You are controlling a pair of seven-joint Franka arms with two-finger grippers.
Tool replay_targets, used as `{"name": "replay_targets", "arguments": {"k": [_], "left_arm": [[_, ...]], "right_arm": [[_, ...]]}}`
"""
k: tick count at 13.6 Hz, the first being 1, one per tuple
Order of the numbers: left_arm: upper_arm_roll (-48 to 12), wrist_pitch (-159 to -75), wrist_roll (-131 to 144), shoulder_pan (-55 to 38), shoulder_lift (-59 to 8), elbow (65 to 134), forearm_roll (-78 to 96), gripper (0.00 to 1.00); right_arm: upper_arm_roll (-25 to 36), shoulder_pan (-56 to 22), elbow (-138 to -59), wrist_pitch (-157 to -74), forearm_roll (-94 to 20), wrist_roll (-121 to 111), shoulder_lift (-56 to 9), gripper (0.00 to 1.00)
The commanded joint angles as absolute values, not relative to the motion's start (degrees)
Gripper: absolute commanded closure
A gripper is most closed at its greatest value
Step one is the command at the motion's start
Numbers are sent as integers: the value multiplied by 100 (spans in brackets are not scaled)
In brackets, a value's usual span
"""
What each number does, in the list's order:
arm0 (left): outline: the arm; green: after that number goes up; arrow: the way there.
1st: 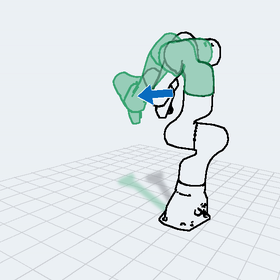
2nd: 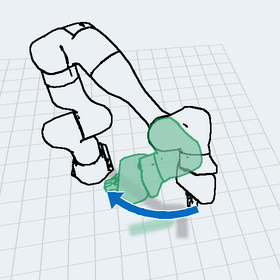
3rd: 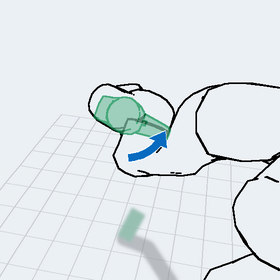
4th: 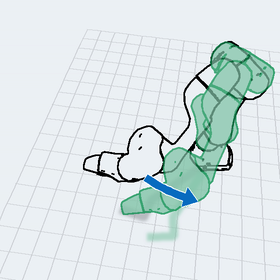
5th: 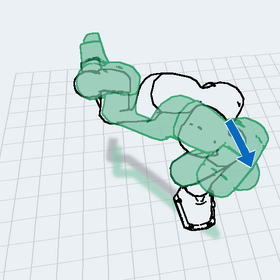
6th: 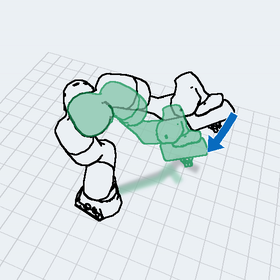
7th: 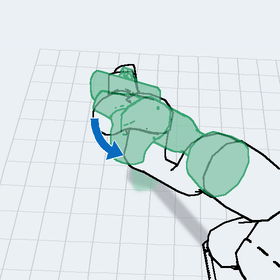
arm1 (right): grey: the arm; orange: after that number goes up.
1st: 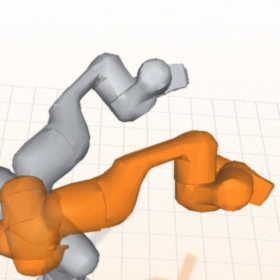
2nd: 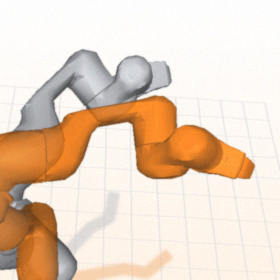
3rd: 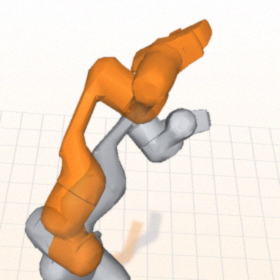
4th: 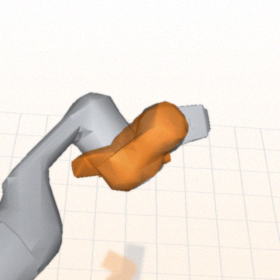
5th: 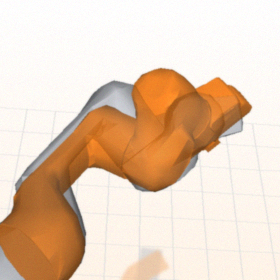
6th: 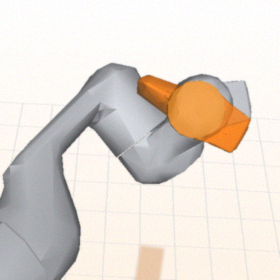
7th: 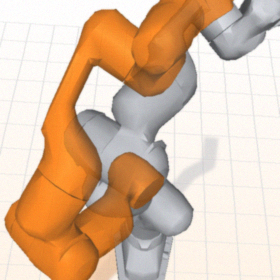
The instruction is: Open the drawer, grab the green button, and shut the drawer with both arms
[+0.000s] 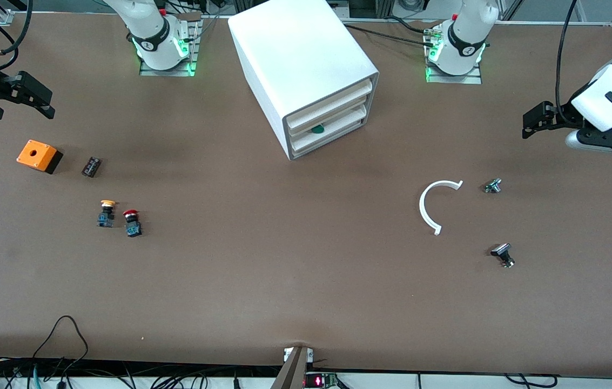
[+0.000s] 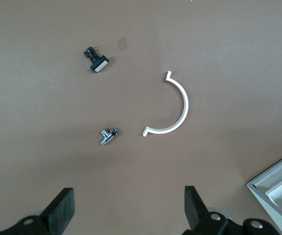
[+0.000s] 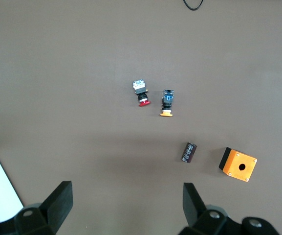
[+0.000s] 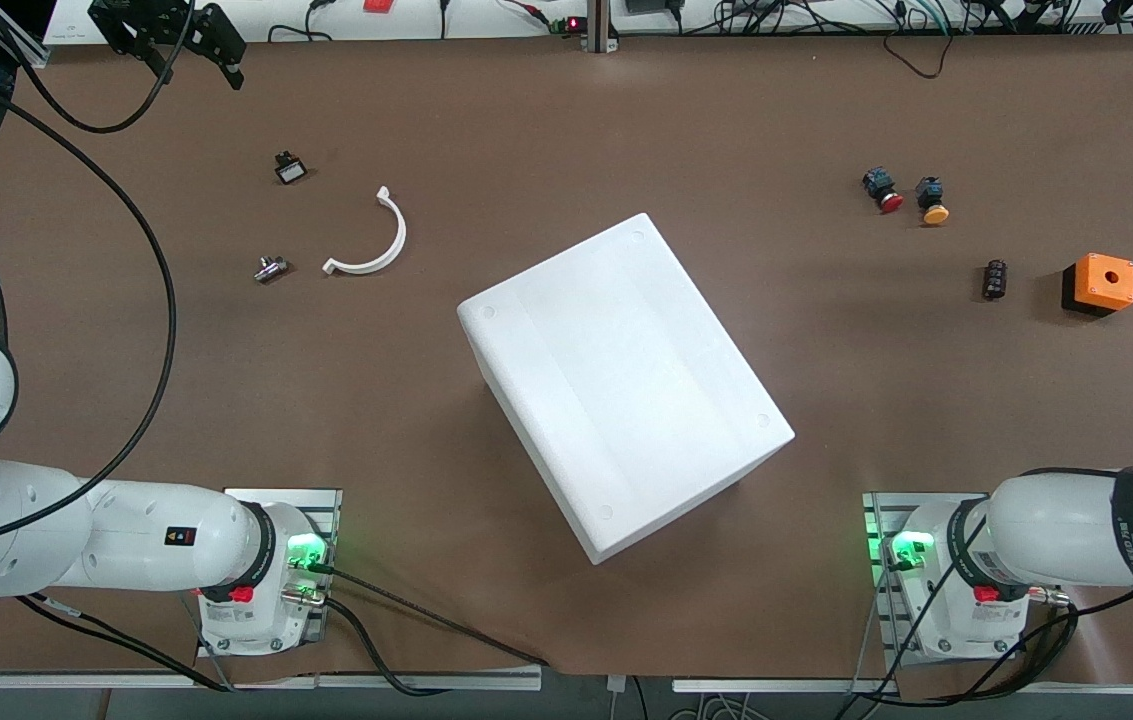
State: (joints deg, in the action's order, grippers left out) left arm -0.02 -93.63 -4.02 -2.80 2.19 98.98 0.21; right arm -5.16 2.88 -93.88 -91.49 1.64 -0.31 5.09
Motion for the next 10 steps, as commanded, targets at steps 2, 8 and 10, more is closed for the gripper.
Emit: {"name": "replay_targets", "arguments": {"k": [2, 8, 10], "left_arm": [[18, -9229, -325, -316, 141, 9712, 79, 1], [18, -9229, -325, -308, 141, 9712, 79, 1], [18, -9211, -334, -308, 141, 9712, 79, 1]], "right_arm": [[-554, 325, -9211, -9009, 140, 62, 431, 0], [-554, 325, -9413, -9070, 123, 123, 405, 0], [-536, 343, -9475, -9070, 106, 52, 352, 0]]}}
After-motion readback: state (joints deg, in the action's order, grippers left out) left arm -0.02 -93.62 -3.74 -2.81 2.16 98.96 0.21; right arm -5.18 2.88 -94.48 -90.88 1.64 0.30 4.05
